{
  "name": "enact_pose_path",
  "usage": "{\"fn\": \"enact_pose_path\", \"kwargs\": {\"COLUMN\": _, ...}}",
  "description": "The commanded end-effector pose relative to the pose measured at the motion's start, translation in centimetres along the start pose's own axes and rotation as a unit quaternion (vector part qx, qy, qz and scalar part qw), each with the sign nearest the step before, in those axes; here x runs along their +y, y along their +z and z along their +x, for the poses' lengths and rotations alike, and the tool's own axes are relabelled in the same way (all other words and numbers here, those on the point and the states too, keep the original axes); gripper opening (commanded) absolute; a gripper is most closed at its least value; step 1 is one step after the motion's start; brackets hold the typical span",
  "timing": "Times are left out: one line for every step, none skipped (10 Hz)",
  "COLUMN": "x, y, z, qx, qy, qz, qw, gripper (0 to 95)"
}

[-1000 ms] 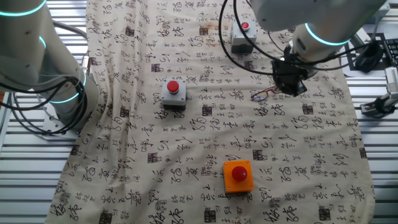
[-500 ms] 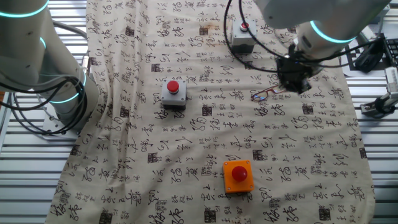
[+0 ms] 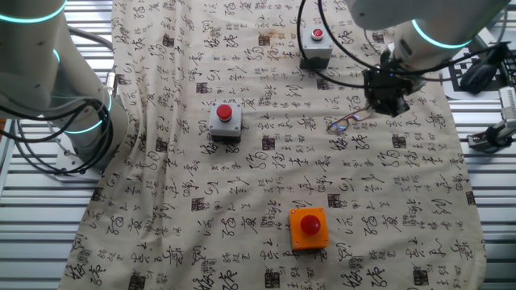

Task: Unfold the leg of the glasses (with one hand)

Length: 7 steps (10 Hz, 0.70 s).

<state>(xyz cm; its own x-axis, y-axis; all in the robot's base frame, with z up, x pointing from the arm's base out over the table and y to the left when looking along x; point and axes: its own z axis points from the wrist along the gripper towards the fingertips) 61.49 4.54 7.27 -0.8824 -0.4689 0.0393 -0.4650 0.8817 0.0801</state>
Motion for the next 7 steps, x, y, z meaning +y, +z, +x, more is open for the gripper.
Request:
{"fn": "enact_pose_path", "kwargs": {"x": 0.02, "y": -0.1, "z": -0.24, "qx": 0.001, "qy": 0.001, "qz": -0.001, "qw": 1.0, "gripper": 0.0}}
{"fn": "enact_pose_path", "kwargs": {"x": 0.04, "y": -0.14, "z": -0.31, "qx": 0.001, "qy": 0.001, "qz": -0.002, "qw": 1.0, "gripper": 0.0}}
{"fn": "enact_pose_path", "kwargs": {"x": 0.06, "y": -0.17, "z": -0.36, "qx": 0.001, "qy": 0.001, "qz": -0.002, "qw": 1.0, "gripper": 0.0}}
{"fn": "enact_pose_path", "kwargs": {"x": 0.08, "y": -0.21, "z": -0.41, "qx": 0.0, "qy": 0.0, "qz": -0.002, "qw": 1.0, "gripper": 0.0}}
{"fn": "enact_pose_path", "kwargs": {"x": 0.08, "y": -0.2, "z": -0.4, "qx": -0.001, "qy": -0.003, "qz": -0.002, "qw": 1.0, "gripper": 0.0}}
{"fn": "enact_pose_path", "kwargs": {"x": 0.06, "y": -0.17, "z": -0.25, "qx": -0.002, "qy": -0.007, "qz": -0.002, "qw": 1.0, "gripper": 0.0}}
{"fn": "enact_pose_path", "kwargs": {"x": 0.06, "y": -0.15, "z": -0.07, "qx": -0.003, "qy": -0.009, "qz": -0.002, "qw": 1.0, "gripper": 0.0}}
